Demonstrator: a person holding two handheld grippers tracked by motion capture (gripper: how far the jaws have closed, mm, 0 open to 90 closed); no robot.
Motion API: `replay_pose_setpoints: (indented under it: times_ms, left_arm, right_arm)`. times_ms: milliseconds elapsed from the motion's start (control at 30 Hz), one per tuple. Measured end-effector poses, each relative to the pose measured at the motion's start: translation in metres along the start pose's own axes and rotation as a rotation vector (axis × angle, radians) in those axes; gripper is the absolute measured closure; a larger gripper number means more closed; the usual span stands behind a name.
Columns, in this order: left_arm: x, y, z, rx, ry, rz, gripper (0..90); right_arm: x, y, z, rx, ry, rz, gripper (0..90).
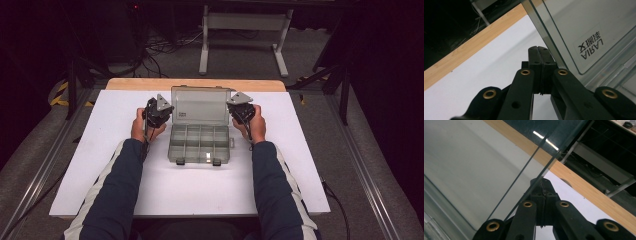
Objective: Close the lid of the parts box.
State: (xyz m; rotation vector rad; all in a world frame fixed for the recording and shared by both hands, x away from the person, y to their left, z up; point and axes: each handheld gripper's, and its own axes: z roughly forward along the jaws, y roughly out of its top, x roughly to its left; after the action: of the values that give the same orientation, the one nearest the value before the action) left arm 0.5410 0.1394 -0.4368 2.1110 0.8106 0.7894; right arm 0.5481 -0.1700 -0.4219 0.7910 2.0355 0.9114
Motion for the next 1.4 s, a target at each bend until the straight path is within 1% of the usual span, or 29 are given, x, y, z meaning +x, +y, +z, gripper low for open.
replay_pose_setpoints:
  times_ms: [33,200,233,333,467,567,633,733,833,867,933,1033,1067,1200,1333,1400]
  left_arm:
    - [0.000,0.001,-0.001,0.004,0.005,0.004,89.9]
    - [0.001,0.004,-0.004,-0.003,0.012,0.006,89.8]
    - [0.002,0.005,-0.005,-0.003,0.021,0.011,89.8]
    - [0.003,0.006,-0.007,-0.007,0.012,0.007,89.8]
    - [0.004,0.009,-0.011,-0.011,0.020,0.021,89.8]
    - [0.004,0.012,-0.013,-0.014,0.026,0.033,89.8]
    - [0.004,0.014,-0.015,-0.019,0.037,0.035,89.7]
    - [0.004,0.018,-0.018,-0.027,0.041,0.026,89.7]
    - [0.005,0.022,-0.021,-0.036,0.042,0.031,89.6]
    - [0.005,0.023,-0.022,-0.038,0.051,0.031,89.4]
    - [0.005,0.025,-0.024,-0.043,0.045,0.032,89.3]
    - [0.004,0.028,-0.025,-0.045,0.055,0.038,89.6]
    - [0.004,0.028,-0.026,-0.047,0.060,0.040,89.6]
    - [0.004,0.028,-0.027,-0.047,0.058,0.039,89.3]
    - [0.004,0.030,-0.029,-0.055,0.065,0.043,89.3]
    - [0.004,0.031,-0.030,-0.059,0.066,0.045,89.5]
  right_arm:
    - [0.000,0.001,0.000,-0.001,-0.004,-0.007,90.0]
    - [0.000,0.003,-0.002,-0.009,-0.013,-0.006,90.0]
    - [0.000,0.004,-0.003,-0.014,-0.016,-0.007,90.0]
    - [0.001,0.008,-0.005,-0.020,-0.017,-0.005,90.0]
    - [0.001,0.011,-0.008,-0.027,-0.019,-0.009,90.0]
    - [0.001,0.013,-0.010,-0.037,-0.026,-0.003,90.0]
    - [0.000,0.014,-0.011,-0.043,-0.024,-0.002,90.0]
    - [0.000,0.016,-0.014,-0.053,-0.030,0.000,90.0]
    - [0.000,0.018,-0.017,-0.064,-0.034,0.000,90.0]
    - [0.000,0.019,-0.019,-0.070,-0.037,-0.001,90.0]
    - [-0.001,0.020,-0.021,-0.079,-0.035,0.001,90.0]
    - [-0.001,0.022,-0.024,-0.085,-0.041,0.000,90.0]
    - [-0.001,0.023,-0.025,-0.086,-0.048,-0.002,90.0]
    - [-0.001,0.023,-0.026,-0.088,-0.047,-0.003,90.0]
    - [0.000,0.024,-0.028,-0.092,-0.050,0.004,90.0]
    - [0.000,0.024,-0.029,-0.098,-0.046,0.016,90.0]
